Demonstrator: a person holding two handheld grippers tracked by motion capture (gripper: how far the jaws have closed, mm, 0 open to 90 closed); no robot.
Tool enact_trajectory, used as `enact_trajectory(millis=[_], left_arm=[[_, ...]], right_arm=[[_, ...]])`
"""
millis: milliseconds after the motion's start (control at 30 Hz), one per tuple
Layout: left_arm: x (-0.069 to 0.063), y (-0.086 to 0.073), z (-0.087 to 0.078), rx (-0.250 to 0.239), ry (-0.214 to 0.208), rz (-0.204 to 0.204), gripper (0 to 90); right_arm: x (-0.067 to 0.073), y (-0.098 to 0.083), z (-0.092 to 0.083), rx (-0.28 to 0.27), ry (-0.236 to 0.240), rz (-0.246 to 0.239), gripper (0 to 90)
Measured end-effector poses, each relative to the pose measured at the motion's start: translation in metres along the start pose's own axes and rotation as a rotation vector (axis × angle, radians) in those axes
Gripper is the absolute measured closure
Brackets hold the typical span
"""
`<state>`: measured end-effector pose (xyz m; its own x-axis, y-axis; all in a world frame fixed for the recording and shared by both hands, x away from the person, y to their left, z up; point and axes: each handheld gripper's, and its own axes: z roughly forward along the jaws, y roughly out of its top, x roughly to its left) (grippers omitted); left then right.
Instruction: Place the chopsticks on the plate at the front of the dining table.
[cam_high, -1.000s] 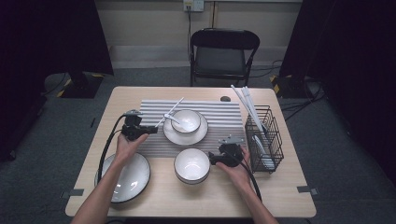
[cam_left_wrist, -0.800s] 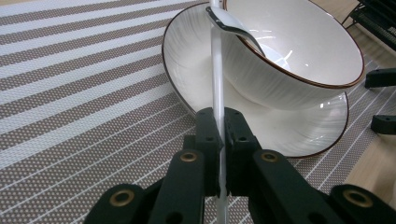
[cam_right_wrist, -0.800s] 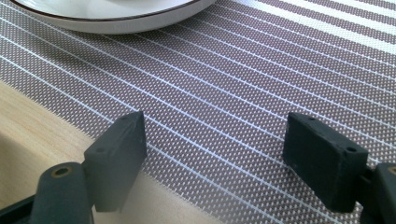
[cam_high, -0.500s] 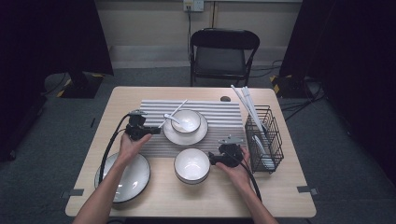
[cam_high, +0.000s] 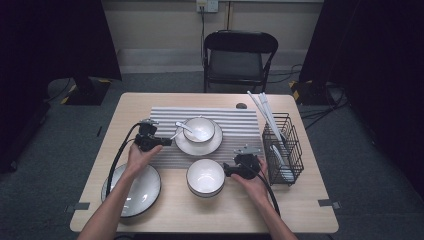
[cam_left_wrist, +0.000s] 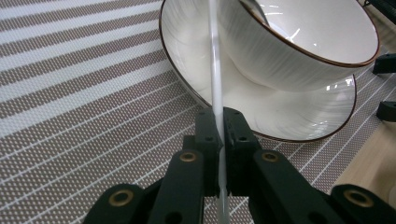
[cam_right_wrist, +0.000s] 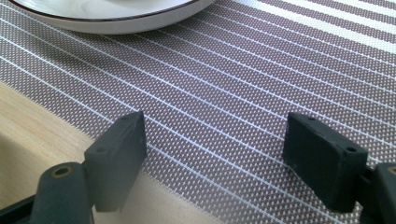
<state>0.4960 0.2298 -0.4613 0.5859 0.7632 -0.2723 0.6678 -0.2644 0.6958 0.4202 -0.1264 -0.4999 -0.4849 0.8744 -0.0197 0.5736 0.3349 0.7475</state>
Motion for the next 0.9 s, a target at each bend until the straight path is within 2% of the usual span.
enact_trajectory(millis=[67,167,400,467,533,633,700,767,900], left_arm=[[0.000,0.001,0.000,-0.011,-0.005,-0.006,86.1],[-0.002,0.004,0.004,0.014,-0.002,0.000,86.0],[-0.002,0.005,0.007,0.021,0.000,-0.002,82.9],[-0.002,0.006,0.008,0.033,-0.006,0.006,82.7],[-0.001,0.006,0.007,0.025,-0.023,0.000,81.4],[-0.001,0.006,0.005,0.033,-0.024,0.005,77.6],[0.000,0.004,0.002,0.016,-0.042,-0.010,75.1],[0.000,0.002,-0.001,0.018,-0.040,-0.014,74.8],[-0.002,-0.004,-0.007,0.012,-0.049,-0.003,73.1]], right_arm=[[0.000,0.000,0.000,0.000,0.000,0.000,20.7],[0.000,0.000,0.000,0.000,0.000,0.002,20.7],[0.000,0.000,0.000,0.000,0.000,0.002,20.7],[0.000,0.000,0.000,0.001,0.000,0.002,20.7],[0.000,0.000,0.000,0.002,-0.003,0.002,20.7],[0.000,0.000,0.000,0.002,-0.003,0.003,20.7],[0.000,0.000,0.000,0.001,-0.001,0.004,20.6],[0.000,0.000,0.000,0.001,-0.001,0.003,20.7],[0.000,0.000,0.000,0.001,-0.001,0.004,20.6]])
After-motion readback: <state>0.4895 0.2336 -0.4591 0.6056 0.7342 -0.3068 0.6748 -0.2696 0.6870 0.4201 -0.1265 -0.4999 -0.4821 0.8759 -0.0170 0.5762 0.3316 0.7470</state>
